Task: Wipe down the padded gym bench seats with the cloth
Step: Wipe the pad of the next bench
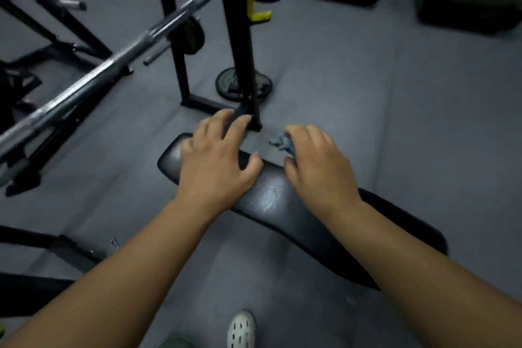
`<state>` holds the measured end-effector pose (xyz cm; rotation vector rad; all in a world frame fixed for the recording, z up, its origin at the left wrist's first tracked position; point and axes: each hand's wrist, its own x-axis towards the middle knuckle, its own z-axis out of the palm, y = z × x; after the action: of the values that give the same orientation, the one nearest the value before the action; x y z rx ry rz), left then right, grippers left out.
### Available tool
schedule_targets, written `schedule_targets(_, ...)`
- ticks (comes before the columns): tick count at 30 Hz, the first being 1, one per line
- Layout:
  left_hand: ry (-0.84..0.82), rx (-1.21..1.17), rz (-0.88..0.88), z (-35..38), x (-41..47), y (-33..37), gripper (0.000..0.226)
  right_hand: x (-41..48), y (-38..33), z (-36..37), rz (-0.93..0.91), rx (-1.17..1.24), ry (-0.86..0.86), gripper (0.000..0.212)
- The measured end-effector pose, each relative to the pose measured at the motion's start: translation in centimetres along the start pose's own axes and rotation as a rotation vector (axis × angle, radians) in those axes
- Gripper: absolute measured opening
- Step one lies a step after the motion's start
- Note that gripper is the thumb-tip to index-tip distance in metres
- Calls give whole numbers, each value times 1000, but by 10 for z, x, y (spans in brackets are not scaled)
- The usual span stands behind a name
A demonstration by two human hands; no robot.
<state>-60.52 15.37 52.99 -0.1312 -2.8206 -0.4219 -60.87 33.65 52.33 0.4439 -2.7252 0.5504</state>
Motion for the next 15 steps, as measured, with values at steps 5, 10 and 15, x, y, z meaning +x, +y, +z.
schedule_targets(5,19,-14,237,-56,17,84,68,-25,32,-112,212,-107,148,40)
schedule_targets(10,-51,-71,502,-60,28,171,67,-64,57,-193,421,-255,267,39)
schedule_targets(15,-104,-202,810,-68,2,284,66,-154,74,-276,661,-499,333,29)
